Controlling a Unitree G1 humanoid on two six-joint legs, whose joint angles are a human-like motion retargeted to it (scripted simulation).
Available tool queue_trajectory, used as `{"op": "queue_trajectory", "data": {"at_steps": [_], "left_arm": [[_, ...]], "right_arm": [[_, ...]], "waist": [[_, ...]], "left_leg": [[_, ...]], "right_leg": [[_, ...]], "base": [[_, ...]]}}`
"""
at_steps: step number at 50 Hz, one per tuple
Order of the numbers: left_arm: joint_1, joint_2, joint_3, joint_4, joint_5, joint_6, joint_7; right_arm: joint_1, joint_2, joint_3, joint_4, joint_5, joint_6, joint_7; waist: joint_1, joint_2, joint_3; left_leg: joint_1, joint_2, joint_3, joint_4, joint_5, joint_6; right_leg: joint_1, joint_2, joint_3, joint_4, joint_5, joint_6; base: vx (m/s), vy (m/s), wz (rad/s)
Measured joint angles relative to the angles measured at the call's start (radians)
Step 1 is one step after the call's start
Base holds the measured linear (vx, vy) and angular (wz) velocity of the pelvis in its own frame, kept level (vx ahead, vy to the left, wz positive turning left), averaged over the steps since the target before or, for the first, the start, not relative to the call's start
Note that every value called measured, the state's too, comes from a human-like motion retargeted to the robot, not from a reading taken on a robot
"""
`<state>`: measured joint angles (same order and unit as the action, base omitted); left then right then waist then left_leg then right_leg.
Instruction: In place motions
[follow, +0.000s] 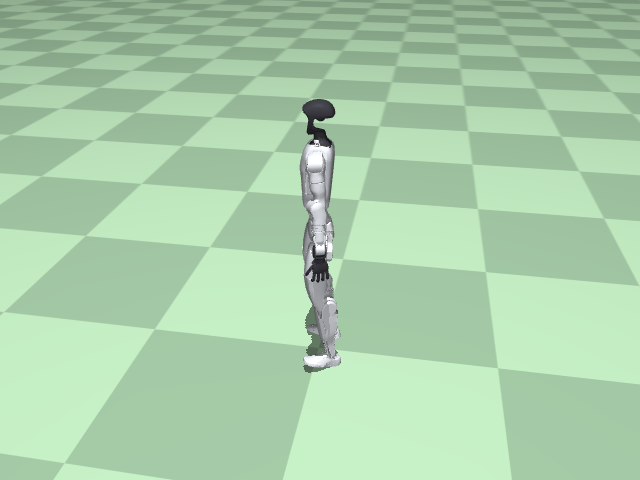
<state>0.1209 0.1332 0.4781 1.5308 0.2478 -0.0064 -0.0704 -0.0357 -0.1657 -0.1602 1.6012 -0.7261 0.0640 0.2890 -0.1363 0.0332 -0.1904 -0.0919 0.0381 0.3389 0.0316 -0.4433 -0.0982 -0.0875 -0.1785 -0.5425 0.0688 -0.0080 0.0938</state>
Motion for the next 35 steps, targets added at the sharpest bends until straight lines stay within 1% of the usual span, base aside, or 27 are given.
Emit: {"op": "queue_trajectory", "data": {"at_steps": [20, 35], "left_arm": [[-0.01, 0.0, 0.002, -0.003, 0.001, -0.008, 0.012], [-0.004, -0.002, -0.001, -0.003, 0.013, -0.013, 0.001]], "right_arm": [[-0.003, -0.003, -0.007, 0.014, 0.008, -0.014, 0.01], [-0.002, -0.003, -0.006, 0.011, 0.01, -0.021, 0.016]], "waist": [[-0.004, -0.002, -0.014], [-0.006, 0.0, -0.012]], "left_leg": [[-0.001, 0.0, 0.009, -0.007, 0.0, -0.003], [-0.004, 0.001, 0.008, -0.004, -0.004, -0.004]], "right_leg": [[-0.002, 0.001, -0.001, -0.005, -0.001, 0.003], [-0.002, 0.001, -0.001, -0.005, -0.002, 0.003]], "base": [[0.0, 0.0, 0.0], [0.0, 0.0, 0.0]]}}
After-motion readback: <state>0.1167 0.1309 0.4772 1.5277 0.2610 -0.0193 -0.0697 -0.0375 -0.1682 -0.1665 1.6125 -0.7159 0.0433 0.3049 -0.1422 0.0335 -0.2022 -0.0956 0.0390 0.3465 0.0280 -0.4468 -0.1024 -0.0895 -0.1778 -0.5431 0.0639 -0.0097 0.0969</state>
